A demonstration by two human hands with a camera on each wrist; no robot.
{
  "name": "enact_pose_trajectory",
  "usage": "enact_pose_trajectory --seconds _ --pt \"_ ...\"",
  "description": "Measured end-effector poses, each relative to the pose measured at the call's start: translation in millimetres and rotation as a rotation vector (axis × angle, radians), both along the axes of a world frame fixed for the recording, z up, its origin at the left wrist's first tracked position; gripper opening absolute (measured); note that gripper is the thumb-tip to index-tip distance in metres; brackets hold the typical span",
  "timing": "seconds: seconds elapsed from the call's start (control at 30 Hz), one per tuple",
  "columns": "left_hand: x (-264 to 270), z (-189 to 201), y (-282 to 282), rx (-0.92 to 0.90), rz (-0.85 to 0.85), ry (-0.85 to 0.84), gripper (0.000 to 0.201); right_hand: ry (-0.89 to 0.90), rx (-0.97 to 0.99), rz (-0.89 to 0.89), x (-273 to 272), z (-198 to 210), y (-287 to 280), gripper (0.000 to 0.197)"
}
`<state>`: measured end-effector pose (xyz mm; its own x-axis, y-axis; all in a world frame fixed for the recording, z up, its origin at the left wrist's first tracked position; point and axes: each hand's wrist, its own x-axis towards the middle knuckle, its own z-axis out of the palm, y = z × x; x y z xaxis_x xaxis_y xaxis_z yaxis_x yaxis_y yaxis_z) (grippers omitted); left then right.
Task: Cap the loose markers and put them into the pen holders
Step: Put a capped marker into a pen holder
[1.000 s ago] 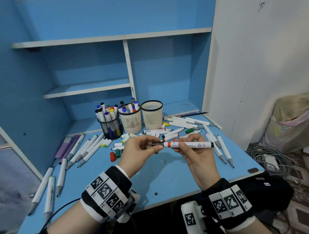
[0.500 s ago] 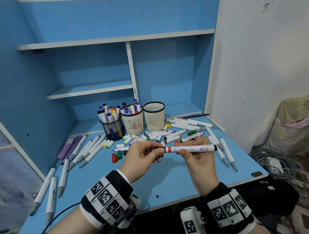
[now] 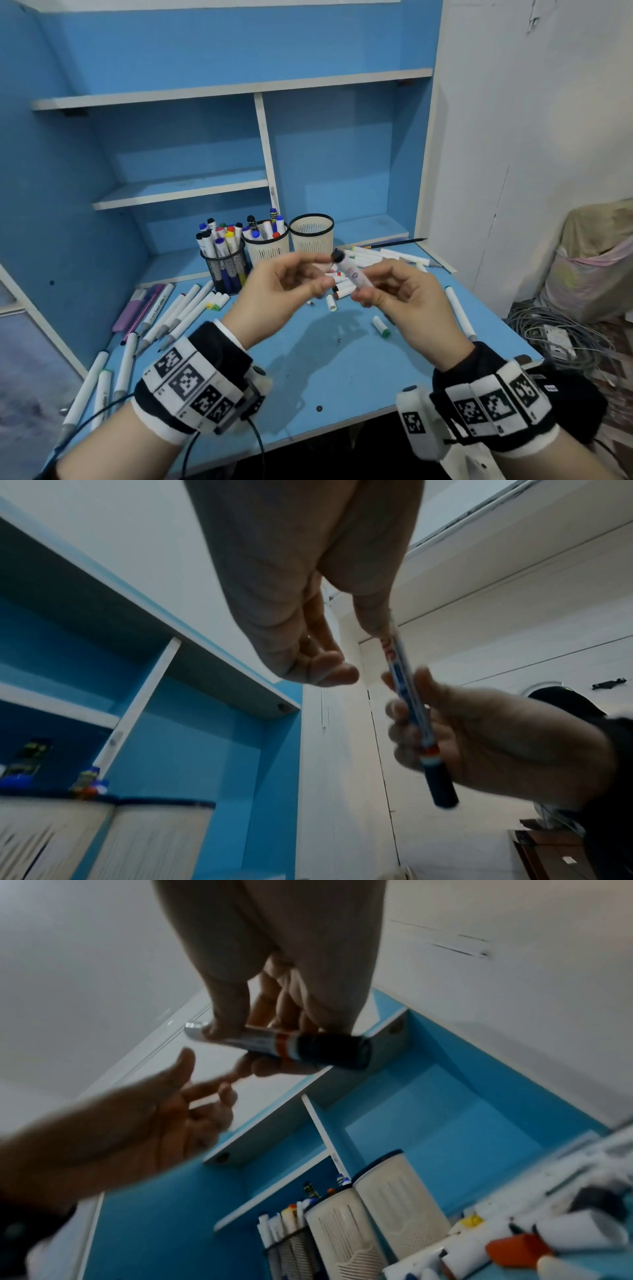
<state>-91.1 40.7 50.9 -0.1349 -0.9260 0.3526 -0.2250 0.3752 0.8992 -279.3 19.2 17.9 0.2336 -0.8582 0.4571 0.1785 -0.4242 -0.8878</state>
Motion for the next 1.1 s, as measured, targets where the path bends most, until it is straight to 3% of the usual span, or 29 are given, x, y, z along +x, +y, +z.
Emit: enact_pose_trajectory --seconds 0.23,0.43,0.63,0.83,0.97,1.1 --pt "7 25 5 -0.123 -0.021 -0.113 0.023 0.204 -0.031 -0.051 -3 -1 -5 0.025" --pt "14 29 -1 -0.154 0.071 -0.261 0.02 0.35 -0.049 -0.059 -5 -2 -7 0.029" --pt "55 64 -28 -0.213 0.359 -0.371 0.012 0.761 -0.103 -0.159 -39 6 -39 0.026" --pt "107 91 -72 -0.306 0.666 -0.502 0.016 1.422 -0.173 -0.163 -77 9 -85 0.03" --pt "116 98 -87 -0.301 0.74 -0.595 0.018 1.7 -0.221 -0.075 -79 3 -99 0.042" --pt "116 93 -96 -0.256 0.726 -0.68 0.017 1.884 -0.292 0.026 -72 -6 -106 0.04"
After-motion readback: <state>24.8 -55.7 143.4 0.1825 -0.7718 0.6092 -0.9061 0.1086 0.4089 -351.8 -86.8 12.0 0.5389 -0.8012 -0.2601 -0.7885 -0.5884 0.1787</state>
